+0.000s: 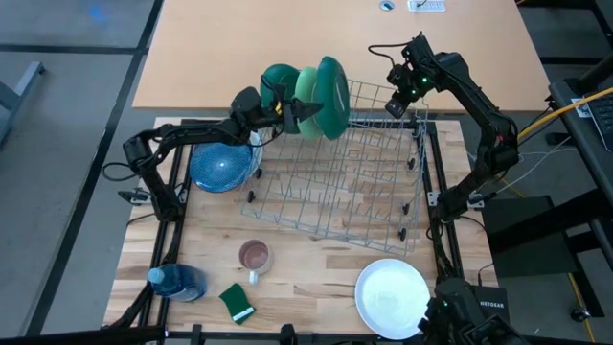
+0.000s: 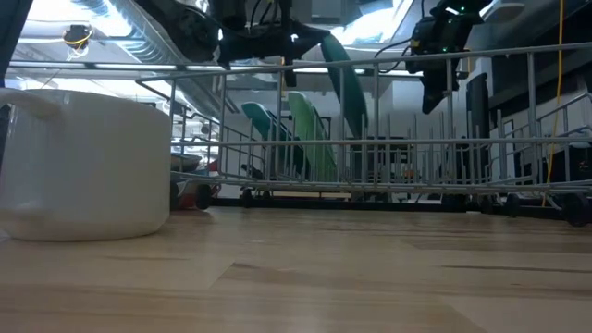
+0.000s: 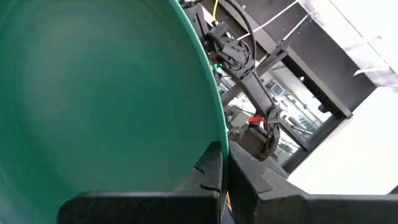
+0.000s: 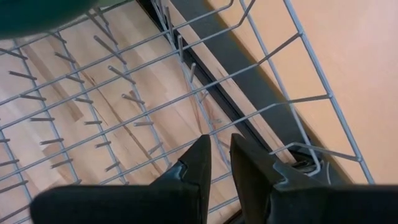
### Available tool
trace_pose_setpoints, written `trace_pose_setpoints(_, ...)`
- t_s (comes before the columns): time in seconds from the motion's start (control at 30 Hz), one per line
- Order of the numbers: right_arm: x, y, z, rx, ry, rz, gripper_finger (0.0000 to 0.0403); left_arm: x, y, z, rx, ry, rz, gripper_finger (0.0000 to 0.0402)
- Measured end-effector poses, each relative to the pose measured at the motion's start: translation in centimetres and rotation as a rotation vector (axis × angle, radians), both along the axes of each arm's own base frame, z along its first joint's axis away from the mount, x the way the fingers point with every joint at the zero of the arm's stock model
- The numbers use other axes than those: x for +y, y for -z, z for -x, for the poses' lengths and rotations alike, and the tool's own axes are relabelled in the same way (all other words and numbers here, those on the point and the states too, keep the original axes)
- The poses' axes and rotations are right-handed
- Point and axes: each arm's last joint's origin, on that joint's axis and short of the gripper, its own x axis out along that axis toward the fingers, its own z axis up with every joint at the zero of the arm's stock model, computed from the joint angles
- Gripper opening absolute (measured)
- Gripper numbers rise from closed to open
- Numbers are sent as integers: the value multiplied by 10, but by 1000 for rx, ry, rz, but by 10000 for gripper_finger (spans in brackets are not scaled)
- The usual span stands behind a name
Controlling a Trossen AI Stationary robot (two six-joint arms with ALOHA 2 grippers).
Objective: Sort dishes
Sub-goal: Put the green plate into the dishwasher rack
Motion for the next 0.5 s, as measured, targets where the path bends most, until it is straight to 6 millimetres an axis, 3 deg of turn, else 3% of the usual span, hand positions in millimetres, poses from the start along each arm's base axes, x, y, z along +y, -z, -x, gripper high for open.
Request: trace_pose_setpoints(0.5, -3, -3, -4, -97, -38, 17, 65, -10, -3, -7, 0, 5, -73, 0)
